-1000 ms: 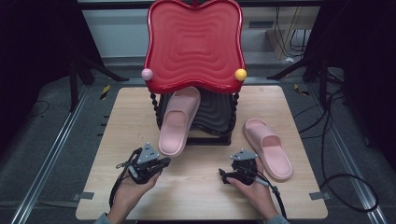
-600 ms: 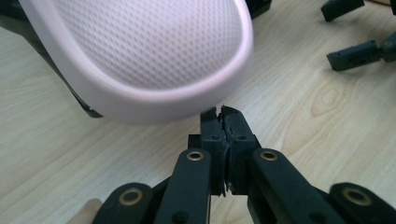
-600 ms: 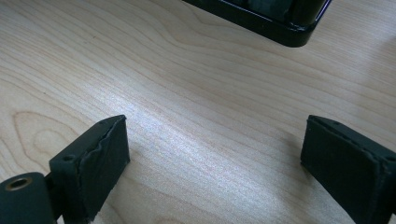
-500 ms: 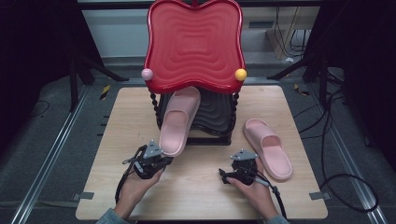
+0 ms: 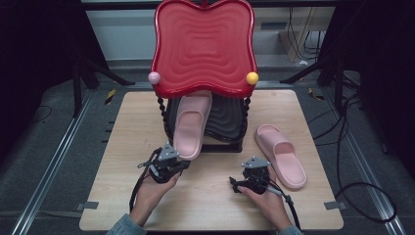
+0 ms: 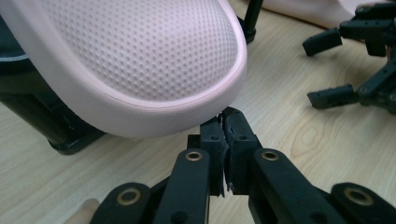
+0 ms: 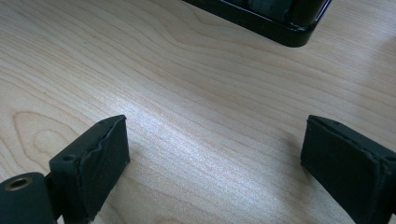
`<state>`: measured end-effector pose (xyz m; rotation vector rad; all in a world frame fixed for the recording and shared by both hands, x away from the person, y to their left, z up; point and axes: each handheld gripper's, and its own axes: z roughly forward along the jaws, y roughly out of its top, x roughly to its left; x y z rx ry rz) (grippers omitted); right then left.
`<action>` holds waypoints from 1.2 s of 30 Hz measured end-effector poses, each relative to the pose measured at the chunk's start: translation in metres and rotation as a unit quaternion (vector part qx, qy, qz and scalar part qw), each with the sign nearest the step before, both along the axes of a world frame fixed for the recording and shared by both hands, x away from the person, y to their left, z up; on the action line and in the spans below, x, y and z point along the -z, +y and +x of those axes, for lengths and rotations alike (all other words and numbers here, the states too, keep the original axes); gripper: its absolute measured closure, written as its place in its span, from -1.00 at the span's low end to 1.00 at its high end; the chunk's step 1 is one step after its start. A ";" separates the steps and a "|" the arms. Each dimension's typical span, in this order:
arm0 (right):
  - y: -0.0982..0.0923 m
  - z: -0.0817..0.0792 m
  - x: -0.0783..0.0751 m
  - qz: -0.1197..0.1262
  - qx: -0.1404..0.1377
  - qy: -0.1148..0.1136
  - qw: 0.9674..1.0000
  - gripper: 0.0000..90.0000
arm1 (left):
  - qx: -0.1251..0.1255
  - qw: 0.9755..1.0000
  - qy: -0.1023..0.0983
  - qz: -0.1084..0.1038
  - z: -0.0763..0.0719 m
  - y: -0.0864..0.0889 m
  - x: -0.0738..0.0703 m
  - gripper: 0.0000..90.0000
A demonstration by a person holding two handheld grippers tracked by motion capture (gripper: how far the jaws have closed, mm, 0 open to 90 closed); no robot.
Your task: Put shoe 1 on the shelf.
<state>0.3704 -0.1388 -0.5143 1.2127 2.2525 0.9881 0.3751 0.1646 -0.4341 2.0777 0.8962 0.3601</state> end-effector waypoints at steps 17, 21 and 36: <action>0.000 0.000 0.000 -0.001 0.000 0.000 1.000 -0.82 | -0.021 0.999 -0.005 -0.037 0.028 -0.003 -0.031 0.92; 0.000 0.000 0.000 0.000 0.001 0.001 1.000 -0.82 | -0.025 0.999 -0.006 -0.034 0.034 -0.001 -0.036 0.90; 0.000 0.000 0.000 0.000 0.001 0.001 1.000 -0.82 | -0.026 0.999 0.037 -0.029 0.048 0.003 -0.028 0.84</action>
